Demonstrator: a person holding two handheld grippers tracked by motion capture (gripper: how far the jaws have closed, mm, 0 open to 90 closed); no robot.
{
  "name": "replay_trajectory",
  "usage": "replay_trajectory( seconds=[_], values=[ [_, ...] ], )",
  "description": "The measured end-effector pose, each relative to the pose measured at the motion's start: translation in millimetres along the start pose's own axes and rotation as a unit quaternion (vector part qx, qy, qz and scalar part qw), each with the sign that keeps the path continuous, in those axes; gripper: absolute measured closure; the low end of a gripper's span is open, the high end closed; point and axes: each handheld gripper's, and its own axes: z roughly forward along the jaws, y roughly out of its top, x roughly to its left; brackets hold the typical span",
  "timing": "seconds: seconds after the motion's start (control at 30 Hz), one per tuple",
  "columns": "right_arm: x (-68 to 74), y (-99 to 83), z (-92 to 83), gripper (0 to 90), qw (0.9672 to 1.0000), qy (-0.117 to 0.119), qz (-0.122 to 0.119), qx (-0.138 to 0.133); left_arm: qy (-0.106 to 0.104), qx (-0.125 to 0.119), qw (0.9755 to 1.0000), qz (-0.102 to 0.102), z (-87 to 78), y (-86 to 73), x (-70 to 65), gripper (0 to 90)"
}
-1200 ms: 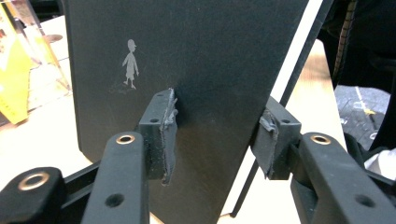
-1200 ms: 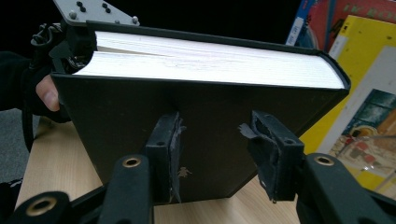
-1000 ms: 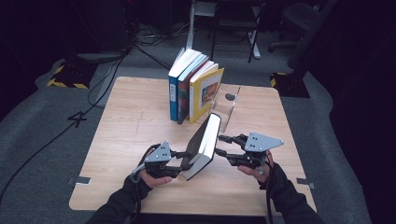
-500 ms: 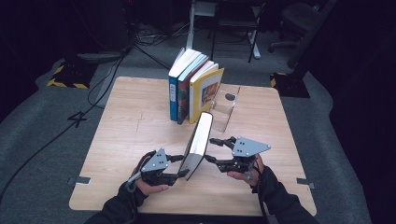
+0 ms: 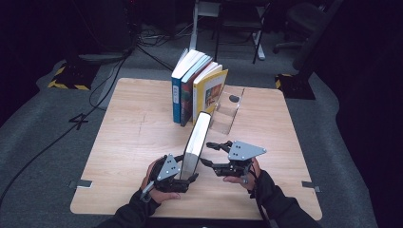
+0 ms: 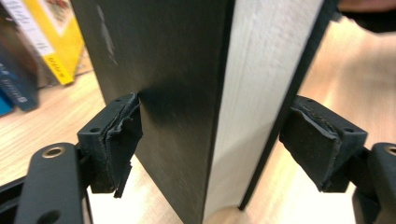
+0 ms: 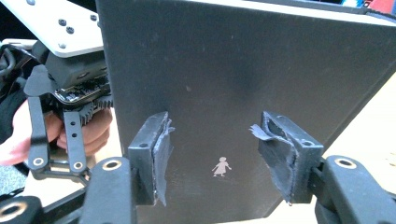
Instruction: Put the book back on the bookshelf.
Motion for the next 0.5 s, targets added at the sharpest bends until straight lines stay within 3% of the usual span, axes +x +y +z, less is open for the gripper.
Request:
replay_trajectory(
  seconds=[0.2, 0.5],
  values=[
    [3.4, -0.6, 9.3, 42.6, 1.0, -0.006, 0.003, 0.0, 0.044, -0.001, 0.999, -0.008, 5.1, 1.7, -3.2, 24.0],
    [-7.6, -7.0, 6.9, 35.9, 0.9992, -0.04, 0.0, 0.006, 0.035, 0.0, 0.9994, -0.008, 0.8, 3.4, 3.9, 28.9]
  ],
)
